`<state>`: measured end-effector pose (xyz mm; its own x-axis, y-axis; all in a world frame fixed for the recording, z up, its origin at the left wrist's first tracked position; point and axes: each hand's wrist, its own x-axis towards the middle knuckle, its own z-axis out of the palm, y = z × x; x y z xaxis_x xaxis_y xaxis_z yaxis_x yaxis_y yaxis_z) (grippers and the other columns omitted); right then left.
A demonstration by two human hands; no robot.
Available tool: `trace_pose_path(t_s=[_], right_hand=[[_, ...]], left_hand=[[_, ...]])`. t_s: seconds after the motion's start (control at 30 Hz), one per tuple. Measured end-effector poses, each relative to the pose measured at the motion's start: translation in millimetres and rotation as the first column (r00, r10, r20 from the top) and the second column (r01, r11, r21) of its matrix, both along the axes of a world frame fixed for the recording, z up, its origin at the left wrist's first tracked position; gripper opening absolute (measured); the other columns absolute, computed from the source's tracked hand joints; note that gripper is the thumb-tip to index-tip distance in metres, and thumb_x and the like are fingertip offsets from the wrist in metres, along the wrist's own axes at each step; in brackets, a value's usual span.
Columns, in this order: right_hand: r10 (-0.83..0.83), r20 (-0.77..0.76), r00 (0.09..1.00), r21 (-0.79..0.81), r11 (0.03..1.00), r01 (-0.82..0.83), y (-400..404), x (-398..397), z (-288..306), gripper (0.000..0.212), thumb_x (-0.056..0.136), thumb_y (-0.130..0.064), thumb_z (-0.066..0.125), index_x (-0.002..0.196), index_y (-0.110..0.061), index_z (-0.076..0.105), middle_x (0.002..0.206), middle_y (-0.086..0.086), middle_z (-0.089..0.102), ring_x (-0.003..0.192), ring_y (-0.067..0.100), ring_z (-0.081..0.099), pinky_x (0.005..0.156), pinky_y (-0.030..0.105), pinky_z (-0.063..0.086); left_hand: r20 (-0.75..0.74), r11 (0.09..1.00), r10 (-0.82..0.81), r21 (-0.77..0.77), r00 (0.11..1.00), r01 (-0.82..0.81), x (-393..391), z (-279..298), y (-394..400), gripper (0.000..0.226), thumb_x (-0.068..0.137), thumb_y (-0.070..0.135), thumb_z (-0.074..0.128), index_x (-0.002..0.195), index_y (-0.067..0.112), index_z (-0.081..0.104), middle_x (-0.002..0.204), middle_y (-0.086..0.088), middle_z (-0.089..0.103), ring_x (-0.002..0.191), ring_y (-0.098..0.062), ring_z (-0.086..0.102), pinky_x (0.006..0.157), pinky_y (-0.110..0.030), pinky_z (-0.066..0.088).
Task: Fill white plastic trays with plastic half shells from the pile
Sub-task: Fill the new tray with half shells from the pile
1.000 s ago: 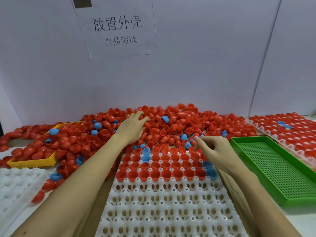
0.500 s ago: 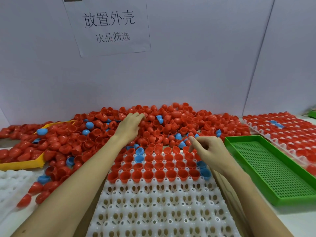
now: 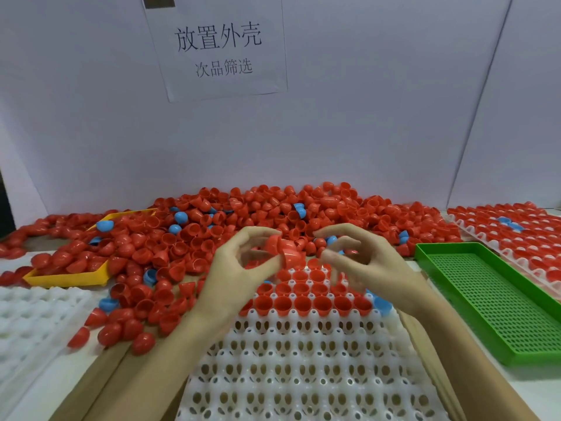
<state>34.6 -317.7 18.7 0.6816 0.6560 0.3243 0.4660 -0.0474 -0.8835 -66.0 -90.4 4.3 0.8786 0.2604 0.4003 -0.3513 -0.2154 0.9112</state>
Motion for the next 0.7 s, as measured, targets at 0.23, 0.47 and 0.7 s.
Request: trace_pose_path(t_s=[0.23,0.47,0.7], right_hand=[[0.067,0.012,0.998,-0.041,0.997,-0.066,15.1,-13.0,-4.4,0.043,0.085,-0.030,0.087,0.124,-0.034,0.068,0.109,-0.004,0.074,0.094,0.021,0.078,0.075,0.032,0.063],[-0.376,0.071,0.924,0.033,0.927,0.374,-12.0,33.5,-18.6,0.088,0.089,-0.021,0.080,0.160,-0.041,0.034,0.154,-0.010,0.047,0.123,0.008,0.065,0.097,0.024,0.057],[-0.475,0.013,0.880,0.054,0.879,0.473,-26.4,53.4,-39.2,0.059,0.102,0.001,0.061,0.155,-0.023,0.048,0.154,0.009,0.054,0.119,0.011,0.069,0.094,0.027,0.060]], left_hand=[[0.031,0.963,0.053,0.262,0.998,-0.060,-5.4,-9.3,-11.3,0.032,0.085,0.038,0.083,0.113,0.040,0.067,0.114,0.020,0.072,0.106,-0.002,0.070,0.086,-0.026,0.060],[-0.075,0.988,-0.069,-0.146,0.995,0.058,-3.9,-3.1,1.1,0.028,0.093,0.017,0.075,0.120,0.024,0.073,0.106,-0.004,0.077,0.091,-0.025,0.078,0.073,-0.029,0.063],[-0.202,0.879,-0.328,-0.423,0.923,0.220,-3.0,-5.9,14.2,0.034,0.107,0.010,0.049,0.137,0.018,0.036,0.111,-0.024,0.075,0.107,-0.037,0.073,0.080,-0.031,0.061]])
